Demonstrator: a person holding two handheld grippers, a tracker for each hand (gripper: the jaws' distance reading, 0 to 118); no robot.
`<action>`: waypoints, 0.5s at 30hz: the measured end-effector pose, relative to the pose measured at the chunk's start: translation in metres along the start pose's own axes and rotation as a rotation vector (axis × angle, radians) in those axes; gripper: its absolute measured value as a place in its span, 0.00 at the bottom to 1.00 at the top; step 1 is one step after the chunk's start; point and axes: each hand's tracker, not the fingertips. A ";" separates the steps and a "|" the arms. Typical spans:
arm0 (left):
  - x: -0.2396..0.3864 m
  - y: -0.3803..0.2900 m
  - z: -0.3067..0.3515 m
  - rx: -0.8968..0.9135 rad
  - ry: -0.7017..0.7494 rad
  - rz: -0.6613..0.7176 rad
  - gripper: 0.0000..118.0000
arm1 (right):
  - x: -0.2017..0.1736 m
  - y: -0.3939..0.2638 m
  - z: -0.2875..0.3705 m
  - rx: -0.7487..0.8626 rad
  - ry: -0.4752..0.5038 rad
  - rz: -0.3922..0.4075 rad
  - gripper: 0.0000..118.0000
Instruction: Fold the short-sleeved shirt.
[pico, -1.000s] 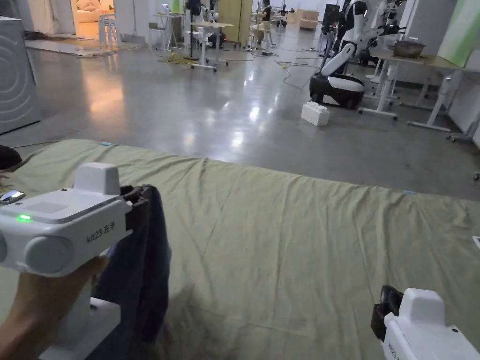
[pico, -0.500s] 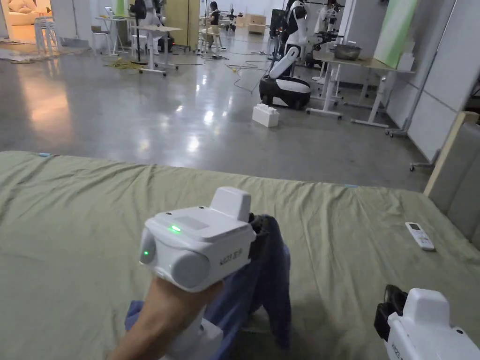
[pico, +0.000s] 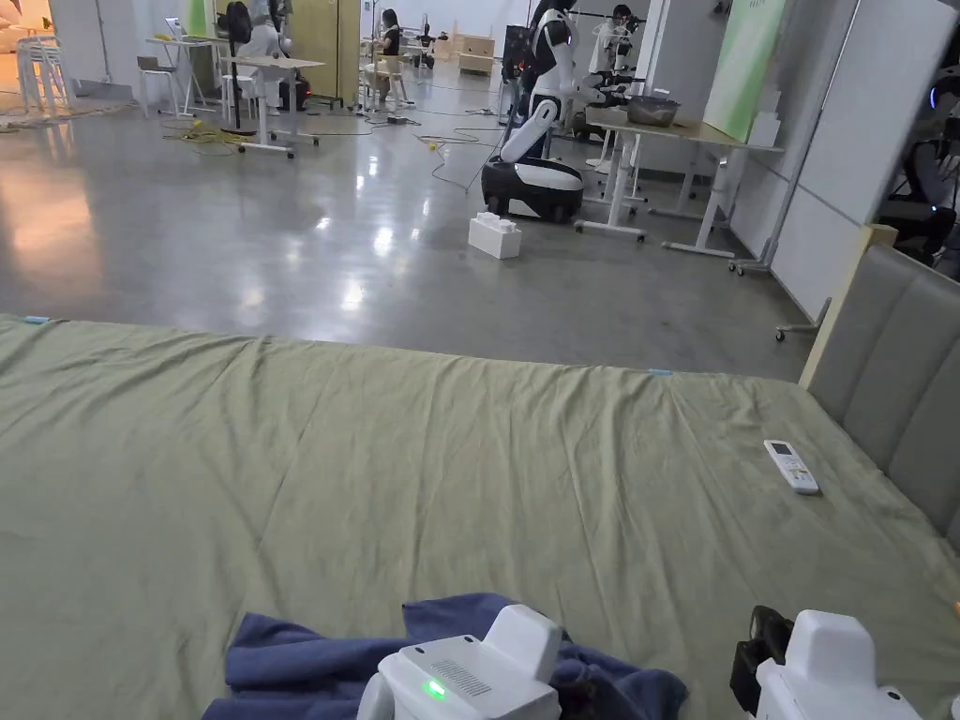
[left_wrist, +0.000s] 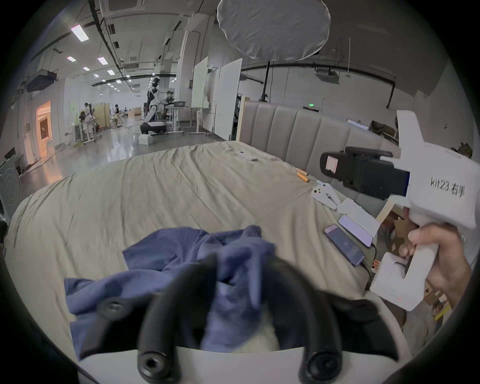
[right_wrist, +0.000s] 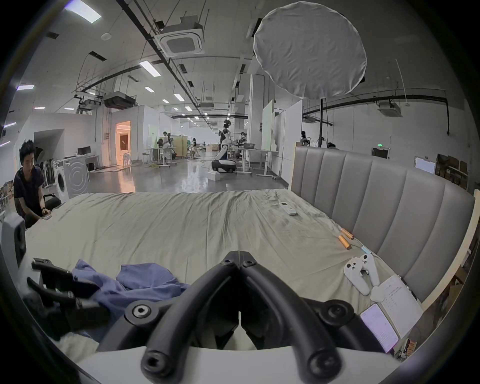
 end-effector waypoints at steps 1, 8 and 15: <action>-0.002 0.000 0.003 0.000 0.009 -0.001 0.58 | -0.001 0.001 0.000 0.000 0.004 0.003 0.00; -0.052 0.011 0.052 0.211 0.202 0.127 0.68 | -0.020 0.014 0.005 0.045 0.045 0.029 0.00; -0.111 0.005 0.109 0.325 0.479 0.183 0.30 | -0.043 0.024 0.003 0.069 0.081 0.035 0.00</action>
